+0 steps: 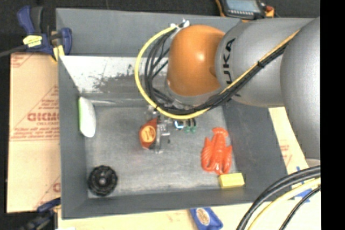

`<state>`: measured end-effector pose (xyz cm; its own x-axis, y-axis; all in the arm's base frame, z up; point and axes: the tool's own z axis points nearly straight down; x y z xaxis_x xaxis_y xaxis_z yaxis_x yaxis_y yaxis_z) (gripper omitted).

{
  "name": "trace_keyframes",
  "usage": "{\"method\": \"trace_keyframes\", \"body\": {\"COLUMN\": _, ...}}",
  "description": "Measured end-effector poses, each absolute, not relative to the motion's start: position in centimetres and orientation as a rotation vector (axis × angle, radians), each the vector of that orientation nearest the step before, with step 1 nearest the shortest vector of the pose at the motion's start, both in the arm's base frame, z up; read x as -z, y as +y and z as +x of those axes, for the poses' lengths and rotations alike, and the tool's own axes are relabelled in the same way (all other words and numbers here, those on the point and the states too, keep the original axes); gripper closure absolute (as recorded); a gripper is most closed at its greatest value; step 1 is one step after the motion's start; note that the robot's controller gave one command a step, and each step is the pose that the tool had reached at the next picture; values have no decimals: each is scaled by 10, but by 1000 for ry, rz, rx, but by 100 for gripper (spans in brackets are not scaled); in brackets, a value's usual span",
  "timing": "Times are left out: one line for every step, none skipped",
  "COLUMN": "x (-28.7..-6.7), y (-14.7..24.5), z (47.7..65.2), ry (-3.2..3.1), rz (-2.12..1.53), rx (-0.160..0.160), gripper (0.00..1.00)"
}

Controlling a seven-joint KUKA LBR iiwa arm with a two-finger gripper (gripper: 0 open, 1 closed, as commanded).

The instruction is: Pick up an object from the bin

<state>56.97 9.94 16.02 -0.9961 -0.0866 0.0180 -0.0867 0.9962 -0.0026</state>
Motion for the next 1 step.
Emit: {"method": "trace_keyframes", "body": {"x": -218, "y": 112, "z": 615, "ry": -3139, "rz": 161, "rx": -2, "gripper": 100}}
